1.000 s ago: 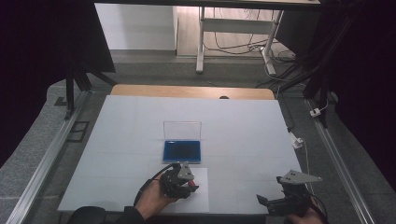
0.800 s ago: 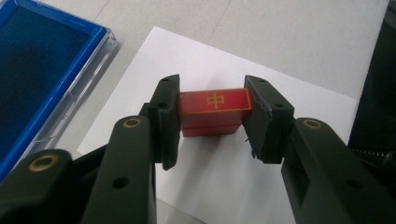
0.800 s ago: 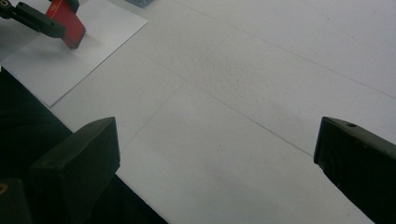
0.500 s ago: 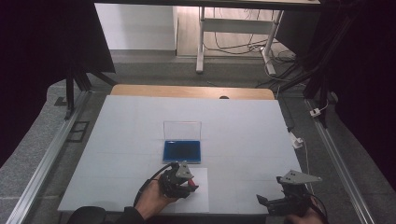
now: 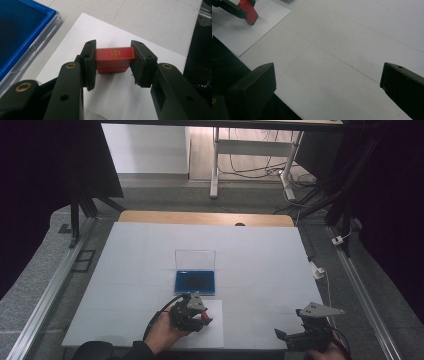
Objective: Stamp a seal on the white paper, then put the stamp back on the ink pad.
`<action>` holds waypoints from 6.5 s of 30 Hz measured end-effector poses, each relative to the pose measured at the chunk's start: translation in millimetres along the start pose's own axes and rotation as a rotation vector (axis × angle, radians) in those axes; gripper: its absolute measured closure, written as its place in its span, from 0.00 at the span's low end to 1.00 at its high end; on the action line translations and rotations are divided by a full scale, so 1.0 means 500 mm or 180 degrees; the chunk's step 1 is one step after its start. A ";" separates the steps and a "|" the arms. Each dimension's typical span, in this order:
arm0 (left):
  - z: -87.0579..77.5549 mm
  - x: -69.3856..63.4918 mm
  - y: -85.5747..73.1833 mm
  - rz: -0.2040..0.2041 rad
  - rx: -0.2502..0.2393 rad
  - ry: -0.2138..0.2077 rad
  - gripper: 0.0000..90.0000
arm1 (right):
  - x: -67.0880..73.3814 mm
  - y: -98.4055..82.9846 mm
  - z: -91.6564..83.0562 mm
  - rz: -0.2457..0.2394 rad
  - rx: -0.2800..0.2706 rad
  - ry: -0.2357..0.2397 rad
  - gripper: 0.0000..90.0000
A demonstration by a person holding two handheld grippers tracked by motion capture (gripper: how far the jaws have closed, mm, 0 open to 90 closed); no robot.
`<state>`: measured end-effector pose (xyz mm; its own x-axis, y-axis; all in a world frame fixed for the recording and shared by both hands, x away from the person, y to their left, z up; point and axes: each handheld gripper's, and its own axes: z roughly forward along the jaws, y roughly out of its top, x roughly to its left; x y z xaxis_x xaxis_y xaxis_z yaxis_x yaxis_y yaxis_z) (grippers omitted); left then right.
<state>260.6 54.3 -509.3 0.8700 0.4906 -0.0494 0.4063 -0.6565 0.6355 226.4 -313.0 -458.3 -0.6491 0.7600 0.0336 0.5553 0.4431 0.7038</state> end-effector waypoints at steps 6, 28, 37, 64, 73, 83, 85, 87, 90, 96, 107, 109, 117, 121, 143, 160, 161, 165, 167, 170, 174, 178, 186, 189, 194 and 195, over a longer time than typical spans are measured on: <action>0.001 -0.010 0.001 0.0045 0.0015 0.0095 0.65 | 0.001 0.000 0.000 -0.0004 0.0006 0.0003 0.01; -0.001 0.004 0.013 0.0034 0.0120 -0.0042 0.65 | 0.001 0.000 0.000 -0.0008 0.0007 0.0006 0.01; -0.058 0.040 0.016 -0.0368 -0.0469 -0.0153 0.65 | 0.000 0.000 0.001 -0.0007 0.0013 0.0005 0.01; -0.080 0.066 0.023 -0.0311 -0.0359 0.0072 0.65 | 0.001 0.001 0.001 -0.0018 0.0022 0.0001 0.01; -0.093 0.086 0.025 -0.0352 -0.0367 0.0157 0.65 | 0.000 0.001 0.001 -0.0010 0.0023 0.0000 0.01; -0.107 0.111 0.027 -0.0421 -0.0406 0.0214 0.65 | 0.000 0.001 0.001 -0.0007 0.0026 0.0001 0.01; -0.110 0.118 0.028 -0.0452 -0.0433 0.0225 0.65 | 0.000 0.000 0.001 -0.0009 0.0029 0.0002 0.01; -0.112 0.123 0.028 -0.0488 -0.0451 0.0227 0.65 | 0.000 0.000 0.001 -0.0002 0.0021 0.0005 0.01; -0.113 0.131 0.029 -0.0507 -0.0467 0.0232 0.65 | -0.001 0.000 0.001 -0.0001 0.0018 0.0004 0.01; -0.111 0.144 0.031 -0.0554 -0.0508 0.0222 0.65 | -0.001 0.001 0.002 -0.0007 0.0039 -0.0001 0.01; -0.108 0.171 0.035 -0.0657 -0.0582 0.0180 0.65 | -0.002 0.001 0.002 0.0003 0.0042 -0.0004 0.01; -0.106 0.176 0.038 -0.0664 -0.0594 0.0179 0.65 | -0.001 0.001 0.002 0.0006 0.0045 -0.0006 0.01; -0.088 0.196 0.051 -0.0637 -0.0540 0.0236 0.65 | -0.002 0.001 0.003 0.0008 0.0050 -0.0010 0.01; -0.076 0.207 0.055 -0.0643 -0.0520 0.0254 0.65 | -0.002 0.001 0.003 0.0008 0.0049 -0.0010 0.01; -0.013 0.229 0.048 -0.0570 -0.0262 0.0424 0.65 | -0.001 0.001 0.003 0.0003 0.0051 -0.0008 0.01; 0.004 0.223 0.045 -0.0525 -0.0181 0.0510 0.65 | 0.000 0.001 0.002 -0.0002 0.0046 0.0000 0.01; 0.004 0.223 0.045 -0.0532 -0.0183 0.0512 0.65 | 0.000 0.001 0.002 -0.0003 0.0047 0.0001 0.01; 0.003 0.223 0.046 -0.0550 -0.0167 0.0508 0.64 | -0.001 0.001 0.002 -0.0001 0.0045 0.0001 0.01; 0.004 0.223 0.047 -0.0563 -0.0150 0.0503 0.63 | -0.001 0.001 0.002 -0.0002 0.0045 0.0003 0.01; 0.006 0.223 0.047 -0.0598 -0.0150 0.0503 0.58 | -0.001 0.001 0.002 -0.0001 0.0044 0.0003 0.01; 0.001 0.223 0.049 -0.0649 -0.0205 0.0485 0.49 | -0.001 0.001 0.002 -0.0004 0.0043 0.0000 0.01; -0.012 0.219 0.052 -0.0696 -0.0272 0.0442 0.40 | -0.001 0.001 0.001 -0.0001 0.0034 0.0003 0.01; -0.037 0.211 0.053 -0.0791 -0.0406 0.0302 0.23 | -0.001 0.000 0.001 -0.0002 0.0019 0.0006 0.01; -0.046 0.210 0.052 -0.0848 -0.0452 0.0264 0.17 | -0.001 0.000 0.001 -0.0003 0.0017 0.0006 0.01; -0.061 0.208 0.046 -0.0881 -0.0453 0.0216 0.09 | -0.001 0.000 0.000 -0.0003 0.0012 0.0007 0.01; -0.063 0.208 0.044 -0.0890 -0.0463 0.0196 0.07 | -0.001 0.000 0.001 -0.0003 0.0012 0.0007 0.01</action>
<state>351.2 108.6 -476.2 0.7099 0.6772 -0.1937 0.5791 -0.4046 0.7077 226.7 -313.0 -458.5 -0.6506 0.7586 0.0346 0.5567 0.4456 0.7011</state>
